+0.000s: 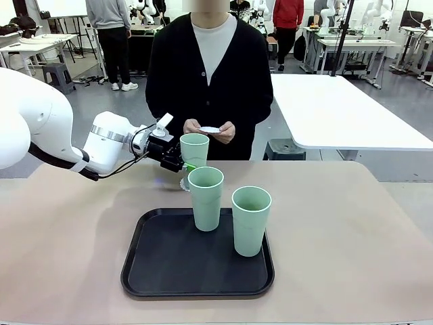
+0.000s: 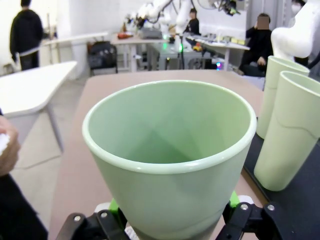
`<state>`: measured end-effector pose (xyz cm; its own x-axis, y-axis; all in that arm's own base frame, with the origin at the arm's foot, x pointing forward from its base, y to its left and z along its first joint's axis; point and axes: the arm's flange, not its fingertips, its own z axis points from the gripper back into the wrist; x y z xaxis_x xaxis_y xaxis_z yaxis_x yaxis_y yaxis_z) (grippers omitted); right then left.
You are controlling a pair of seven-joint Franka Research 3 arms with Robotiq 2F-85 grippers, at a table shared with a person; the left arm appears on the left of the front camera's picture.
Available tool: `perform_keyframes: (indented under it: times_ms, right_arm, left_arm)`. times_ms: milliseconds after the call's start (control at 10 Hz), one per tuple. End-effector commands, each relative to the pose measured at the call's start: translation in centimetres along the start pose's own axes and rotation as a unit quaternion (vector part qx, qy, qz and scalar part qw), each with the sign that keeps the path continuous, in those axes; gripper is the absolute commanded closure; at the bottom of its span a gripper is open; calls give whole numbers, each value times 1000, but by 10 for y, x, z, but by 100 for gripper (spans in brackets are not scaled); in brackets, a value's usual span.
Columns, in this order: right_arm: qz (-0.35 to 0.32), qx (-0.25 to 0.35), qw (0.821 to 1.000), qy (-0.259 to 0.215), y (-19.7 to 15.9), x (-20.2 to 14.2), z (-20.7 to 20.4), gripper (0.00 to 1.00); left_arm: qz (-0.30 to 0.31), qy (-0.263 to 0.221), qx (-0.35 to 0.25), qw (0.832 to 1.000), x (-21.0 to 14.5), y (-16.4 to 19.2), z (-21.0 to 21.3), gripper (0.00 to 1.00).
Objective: Place coasters on the table and set cups on them.
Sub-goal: Pick up one Reusable plastic cup and place it on a coaster set by the human.
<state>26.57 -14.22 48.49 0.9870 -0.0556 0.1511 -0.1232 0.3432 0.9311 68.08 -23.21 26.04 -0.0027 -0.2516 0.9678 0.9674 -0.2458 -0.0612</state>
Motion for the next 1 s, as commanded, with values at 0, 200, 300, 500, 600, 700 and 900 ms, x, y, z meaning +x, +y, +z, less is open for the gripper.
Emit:
perform_keyframes:
  times_ms: [0,200,300,500,600,700,900]
  right_arm:
    - [2,3,1000,-1,0,0,1,0]
    - [2,3,1000,-1,0,0,1,0]
    - [2,3,1000,-1,0,0,1,0]
    - [2,3,1000,-1,0,0,1,0]
    - [2,3,1000,-1,0,0,1,0]
    - [2,3,1000,-1,0,0,1,0]
    - [2,3,1000,-1,0,0,1,0]
  left_arm:
    - [-13,-6,-4,1000,3,-7,4,14]
    - [-11,-7,-8,1000,1,-5,4,14]
    - [-17,-9,-9,1000,0,-5,4,14]
    - [-21,-15,-11,1000,0,-3,3,14]
    - [-23,-14,-12,1000,-1,-3,3,14]
    - [-28,-14,-10,999,-2,-4,2,14]
    - [-19,-14,-17,1000,-8,-3,1,14]
